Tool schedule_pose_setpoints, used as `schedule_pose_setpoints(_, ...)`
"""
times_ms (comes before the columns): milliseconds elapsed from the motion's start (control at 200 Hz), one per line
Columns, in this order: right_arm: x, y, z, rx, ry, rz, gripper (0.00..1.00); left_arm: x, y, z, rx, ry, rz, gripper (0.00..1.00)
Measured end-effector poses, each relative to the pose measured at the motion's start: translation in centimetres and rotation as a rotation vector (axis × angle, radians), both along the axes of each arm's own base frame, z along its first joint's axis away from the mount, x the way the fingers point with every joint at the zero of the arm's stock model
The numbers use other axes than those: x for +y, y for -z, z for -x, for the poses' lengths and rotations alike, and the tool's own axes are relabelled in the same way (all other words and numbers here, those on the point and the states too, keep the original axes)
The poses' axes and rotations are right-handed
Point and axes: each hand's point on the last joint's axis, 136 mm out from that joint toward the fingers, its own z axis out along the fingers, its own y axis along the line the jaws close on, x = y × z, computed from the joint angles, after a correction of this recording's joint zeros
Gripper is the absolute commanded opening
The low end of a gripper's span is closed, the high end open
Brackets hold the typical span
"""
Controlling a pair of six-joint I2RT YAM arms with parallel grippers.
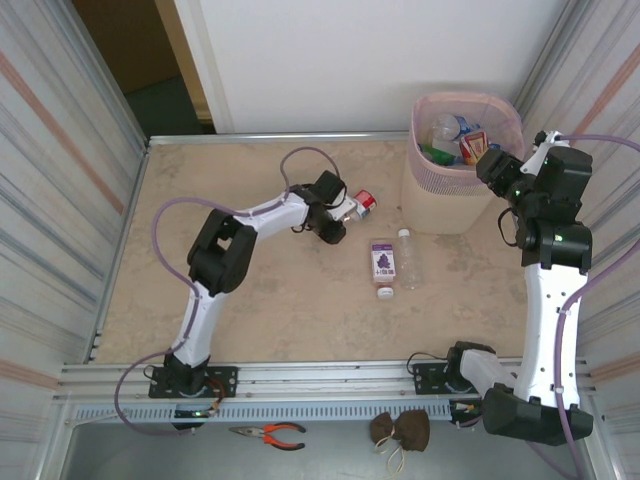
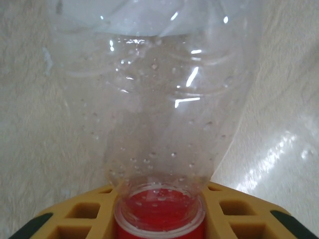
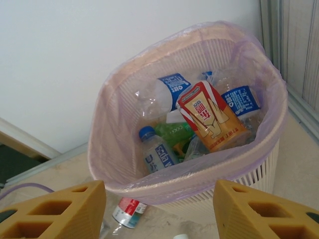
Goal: Put the plastic bottles in the bin
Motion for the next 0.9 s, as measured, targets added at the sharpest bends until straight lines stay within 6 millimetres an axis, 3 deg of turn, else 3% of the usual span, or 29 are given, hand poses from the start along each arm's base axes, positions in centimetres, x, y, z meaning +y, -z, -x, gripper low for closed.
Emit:
schedule_pose_setpoints(155, 0.7, -0.7, 0.6, -0.025, -0.02, -0.021, 0.57, 0.9, -2.5, 1.1, -0.02, -0.017, 0.026, 0.3)
schedule_pose_setpoints(426, 3.3, -1.7, 0.8, -0.075, -0.136, -0.134, 0.59, 0.7, -11.8, 2.8, -0.142, -0.029, 0.241, 0.3)
schedule_pose_setpoints(666, 6.4, -1.4, -0.2, -0.072, -0.292, -0.302, 0.65, -1.2, -17.9, 6.0, -0.158, 0.07, 0.507, 0.3)
schedule_pose_setpoints(902, 8.7, -0.8, -1.5, -0.028, -0.412, -0.406, 0.77, -4.0, -21.9, 9.4, -0.132, 0.228, 0.674, 0.3)
